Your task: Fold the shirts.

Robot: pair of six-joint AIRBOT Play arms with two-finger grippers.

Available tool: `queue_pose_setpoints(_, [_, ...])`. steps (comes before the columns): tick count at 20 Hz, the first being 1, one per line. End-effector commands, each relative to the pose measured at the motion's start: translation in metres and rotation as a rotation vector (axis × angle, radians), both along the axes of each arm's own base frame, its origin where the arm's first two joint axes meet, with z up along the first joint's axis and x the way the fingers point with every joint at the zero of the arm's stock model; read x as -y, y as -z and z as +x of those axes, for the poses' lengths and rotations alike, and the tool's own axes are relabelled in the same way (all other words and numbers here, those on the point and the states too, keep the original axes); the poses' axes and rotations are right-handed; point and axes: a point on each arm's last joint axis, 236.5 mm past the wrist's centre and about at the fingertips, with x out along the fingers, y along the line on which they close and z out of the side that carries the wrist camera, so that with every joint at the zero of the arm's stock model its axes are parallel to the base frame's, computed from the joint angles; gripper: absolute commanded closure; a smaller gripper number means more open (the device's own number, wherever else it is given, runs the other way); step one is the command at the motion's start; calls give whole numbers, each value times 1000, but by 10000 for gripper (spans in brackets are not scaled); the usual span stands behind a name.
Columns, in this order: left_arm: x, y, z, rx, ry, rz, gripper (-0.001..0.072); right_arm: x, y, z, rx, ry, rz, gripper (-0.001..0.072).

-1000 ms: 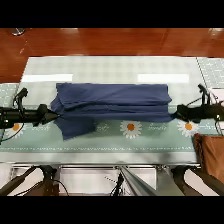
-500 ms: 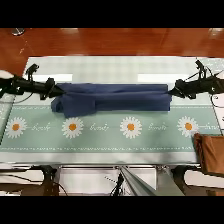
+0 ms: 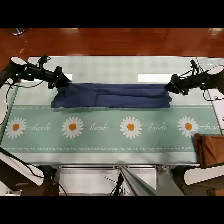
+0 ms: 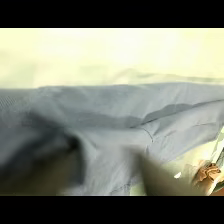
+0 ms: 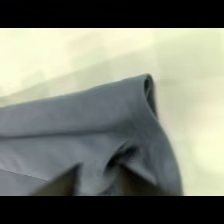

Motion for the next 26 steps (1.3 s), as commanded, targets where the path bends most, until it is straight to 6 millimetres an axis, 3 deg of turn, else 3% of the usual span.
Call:
queue_pose_setpoints(1, [-19,-6,-15,-60,57,-4,5,15,-4,-2,4,-10,3,92])
queue_pose_setpoints(4, [-97,-17,-63,-195,66,161,6,62,-16,-28,-49,-2,-28,93])
queue_pose_setpoints(6, [-155,-30,-87,-200,-4,334,6,83,-11,-51,-113,6,-24,93])
queue_pose_setpoints(7, [-175,-38,-92,-161,-70,392,6,88,-6,-60,-137,16,-19,93])
queue_pose_setpoints(9, [-187,-51,-94,-41,-213,435,6,90,6,-65,-150,41,-18,93])
queue_pose_setpoints(11, [-170,-56,-105,80,-282,454,5,77,14,-58,-134,30,15,93])
queue_pose_setpoints(13, [-124,-56,-121,177,-265,392,5,50,17,-47,-117,8,95,93])
queue_pose_setpoints(15, [-68,-53,-140,233,-182,292,5,24,25,-43,-135,-33,129,93])
queue_pose_setpoints(17, [-25,-44,-155,234,-103,219,5,-4,32,-43,-150,-94,128,94])
queue_pose_setpoints(20, [14,-36,-159,229,-14,187,6,-36,39,-41,-149,-158,110,96])
queue_pose_setpoints(21, [24,-37,-158,244,2,185,6,-43,38,-40,-144,-171,107,134])
queue_pose_setpoints(22, [32,-39,-157,257,24,187,8,-47,36,-40,-142,-184,109,359])
queue_pose_setpoints(23, [38,-41,-157,265,41,185,17,-51,29,-41,-142,-199,123,701])
queue_pose_setpoints(24, [43,-44,-157,273,57,182,247,-51,19,-43,-138,-213,138,691])
queue_pose_setpoints(25, [50,-49,-159,275,76,165,617,-48,6,-48,-128,-230,138,692])
queue_pose_setpoints(26, [61,-58,-158,307,105,134,681,-40,-8,-56,-116,-261,105,692])
